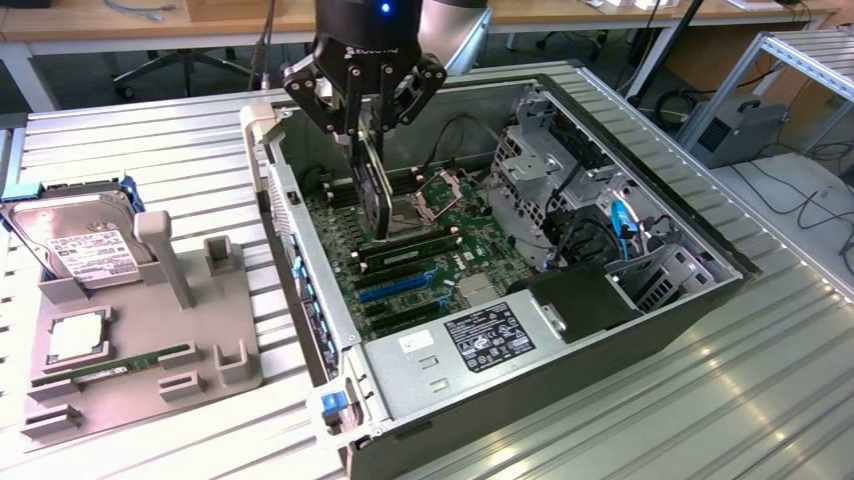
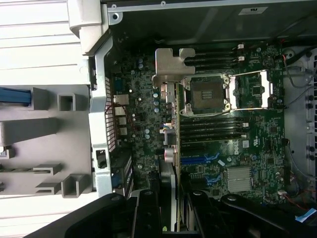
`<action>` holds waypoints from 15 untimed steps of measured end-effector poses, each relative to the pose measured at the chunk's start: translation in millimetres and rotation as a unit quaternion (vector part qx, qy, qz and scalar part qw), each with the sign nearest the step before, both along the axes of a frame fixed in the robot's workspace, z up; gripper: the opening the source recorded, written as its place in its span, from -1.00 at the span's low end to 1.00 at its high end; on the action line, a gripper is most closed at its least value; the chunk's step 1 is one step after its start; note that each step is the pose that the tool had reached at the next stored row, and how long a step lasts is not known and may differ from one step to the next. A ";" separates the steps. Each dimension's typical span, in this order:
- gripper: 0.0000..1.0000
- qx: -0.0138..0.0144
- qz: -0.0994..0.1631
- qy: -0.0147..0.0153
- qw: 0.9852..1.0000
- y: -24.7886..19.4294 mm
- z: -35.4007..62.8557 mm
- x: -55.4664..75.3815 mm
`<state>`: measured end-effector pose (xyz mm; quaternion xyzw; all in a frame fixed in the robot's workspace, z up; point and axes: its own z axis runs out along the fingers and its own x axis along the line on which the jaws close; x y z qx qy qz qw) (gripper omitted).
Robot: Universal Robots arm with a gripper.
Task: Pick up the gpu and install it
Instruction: 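Pick up the gpu and move the gpu toward the slot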
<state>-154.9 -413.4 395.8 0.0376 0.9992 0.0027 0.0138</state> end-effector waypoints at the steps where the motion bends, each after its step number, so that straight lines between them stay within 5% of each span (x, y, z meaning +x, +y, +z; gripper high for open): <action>1: -0.47 0.000 0.000 0.000 1.000 0.0 -0.2 0.1; 15: -0.47 0.000 0.000 0.000 1.000 0.0 -4.9 4.6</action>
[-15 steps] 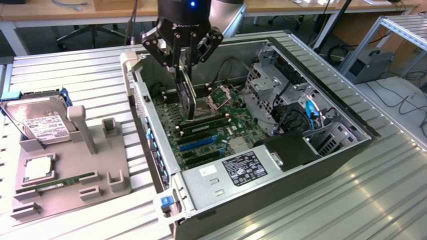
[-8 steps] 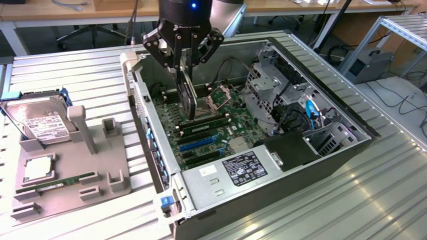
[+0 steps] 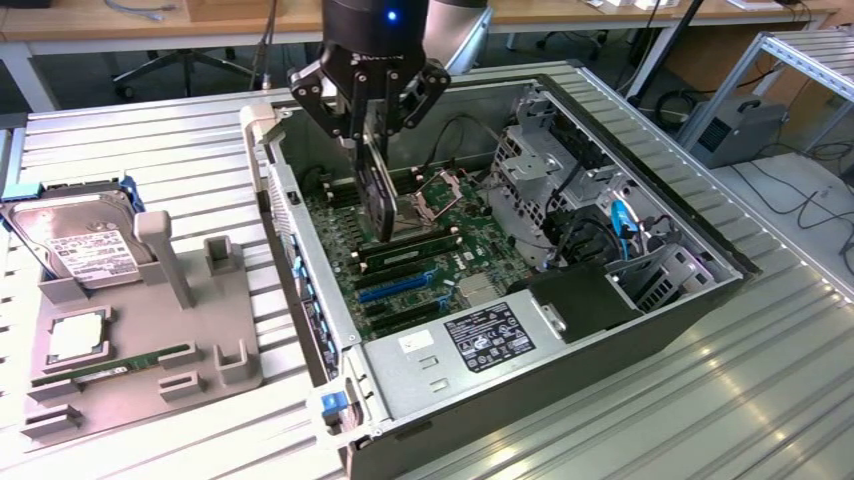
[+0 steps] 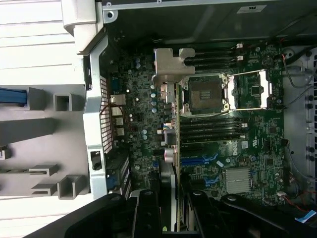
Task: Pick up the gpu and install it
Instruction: 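Pick up the gpu and move the gpu toward the slot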
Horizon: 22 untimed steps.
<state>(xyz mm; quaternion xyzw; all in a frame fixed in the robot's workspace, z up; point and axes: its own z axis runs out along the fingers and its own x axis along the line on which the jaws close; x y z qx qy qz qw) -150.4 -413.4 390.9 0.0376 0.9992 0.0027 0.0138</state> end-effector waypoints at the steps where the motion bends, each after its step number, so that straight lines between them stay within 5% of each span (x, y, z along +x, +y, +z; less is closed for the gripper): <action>1: -0.47 0.000 0.000 0.000 1.000 0.0 -0.4 0.4; 22: -0.47 0.000 0.000 0.000 1.000 0.0 -9.5 9.6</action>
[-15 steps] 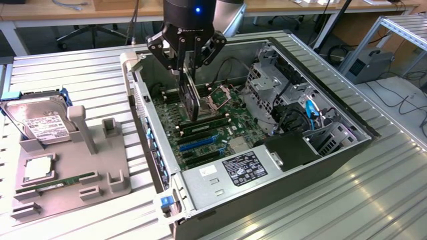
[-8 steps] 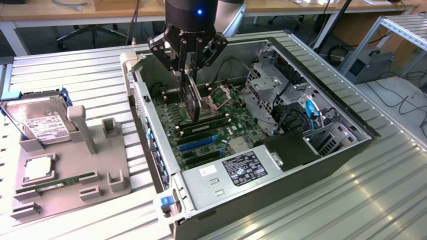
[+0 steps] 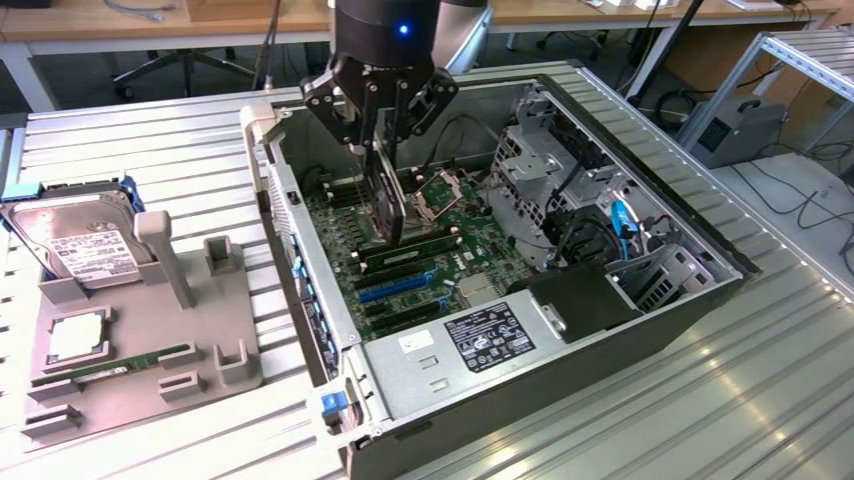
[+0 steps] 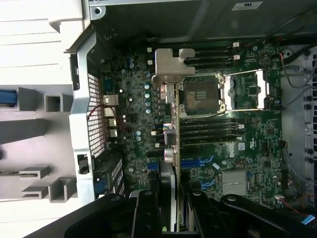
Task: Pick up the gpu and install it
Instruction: 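Pick up the gpu and move the gpu toward the slot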
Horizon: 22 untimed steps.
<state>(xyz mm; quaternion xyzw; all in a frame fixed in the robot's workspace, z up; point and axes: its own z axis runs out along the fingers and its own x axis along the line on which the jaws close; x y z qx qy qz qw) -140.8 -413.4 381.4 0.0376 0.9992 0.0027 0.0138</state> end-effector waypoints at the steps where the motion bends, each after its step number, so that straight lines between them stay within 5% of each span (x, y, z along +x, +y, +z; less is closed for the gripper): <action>1: -0.47 0.000 0.000 0.000 1.000 0.0 -0.3 0.3; 22: -0.47 0.000 0.000 0.000 1.000 0.0 -6.5 6.2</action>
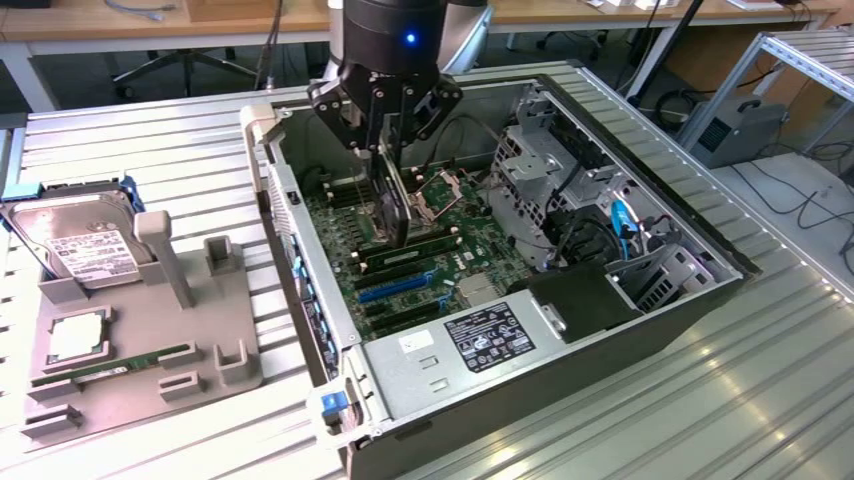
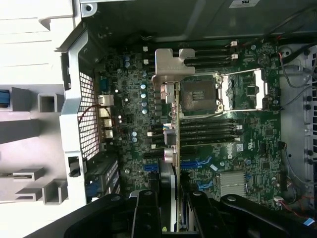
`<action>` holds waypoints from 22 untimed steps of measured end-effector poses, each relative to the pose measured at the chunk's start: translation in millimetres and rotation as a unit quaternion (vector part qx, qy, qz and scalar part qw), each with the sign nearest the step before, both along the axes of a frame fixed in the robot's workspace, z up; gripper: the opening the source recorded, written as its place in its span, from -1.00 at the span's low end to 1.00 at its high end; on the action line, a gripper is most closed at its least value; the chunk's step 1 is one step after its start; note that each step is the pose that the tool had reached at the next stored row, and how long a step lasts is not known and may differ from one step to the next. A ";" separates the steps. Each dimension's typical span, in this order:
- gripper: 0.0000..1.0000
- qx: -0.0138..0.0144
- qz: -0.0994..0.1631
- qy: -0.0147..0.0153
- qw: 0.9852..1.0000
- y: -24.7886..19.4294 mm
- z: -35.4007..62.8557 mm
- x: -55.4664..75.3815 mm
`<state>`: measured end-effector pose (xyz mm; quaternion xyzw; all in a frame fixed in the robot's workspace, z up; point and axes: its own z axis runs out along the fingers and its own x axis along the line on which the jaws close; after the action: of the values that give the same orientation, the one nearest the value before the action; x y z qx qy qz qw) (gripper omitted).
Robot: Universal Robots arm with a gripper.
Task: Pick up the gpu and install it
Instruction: 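Pick up the gpu and move the gpu toward the slot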
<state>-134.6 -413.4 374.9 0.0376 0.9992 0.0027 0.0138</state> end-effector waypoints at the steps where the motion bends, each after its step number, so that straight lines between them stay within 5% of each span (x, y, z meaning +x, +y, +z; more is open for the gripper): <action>1: -0.47 0.000 0.000 0.000 1.000 0.0 -0.3 0.3; 22: -0.47 0.000 0.000 0.000 1.000 0.0 -6.5 6.0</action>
<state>-128.5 -413.4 368.4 0.0376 0.9992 0.0027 0.0137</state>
